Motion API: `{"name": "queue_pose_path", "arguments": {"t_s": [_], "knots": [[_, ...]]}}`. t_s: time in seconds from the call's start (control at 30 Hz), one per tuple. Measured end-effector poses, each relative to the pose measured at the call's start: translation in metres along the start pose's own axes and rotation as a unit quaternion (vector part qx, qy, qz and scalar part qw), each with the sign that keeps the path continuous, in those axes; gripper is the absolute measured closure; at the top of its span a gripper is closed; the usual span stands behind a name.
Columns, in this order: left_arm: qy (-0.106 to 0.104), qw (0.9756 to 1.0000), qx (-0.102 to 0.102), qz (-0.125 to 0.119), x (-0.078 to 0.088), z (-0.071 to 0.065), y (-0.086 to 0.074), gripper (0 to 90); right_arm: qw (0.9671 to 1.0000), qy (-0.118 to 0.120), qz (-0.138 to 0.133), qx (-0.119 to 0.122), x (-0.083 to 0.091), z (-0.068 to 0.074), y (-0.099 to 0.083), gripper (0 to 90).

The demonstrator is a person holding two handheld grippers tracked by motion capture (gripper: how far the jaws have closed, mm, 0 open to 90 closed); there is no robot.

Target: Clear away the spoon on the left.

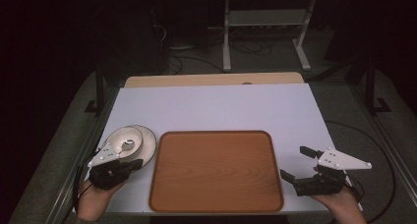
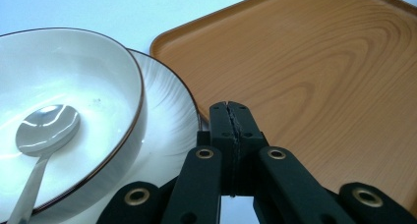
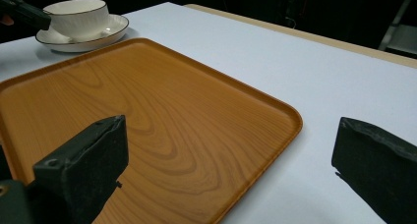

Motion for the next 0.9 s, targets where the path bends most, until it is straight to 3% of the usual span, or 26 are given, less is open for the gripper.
{"name": "queue_pose_path", "arguments": {"t_s": [0.9], "knots": [[0.033,0.999,0.024,-0.016,0.021,0.024,-0.006,89.7,1.0,0.002,0.002,-0.001,-0.001,0.0,-0.001,0.2]]}}
Point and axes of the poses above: each handheld gripper's, and its own axes: x roughly backward along the jaws, y roughly out of its top, z roughly to its left, the point moved 1 cm from there along -x, roughly forward along the jaws, and after that the axes turned 2 degrees about -y, right-handed, at the moved point
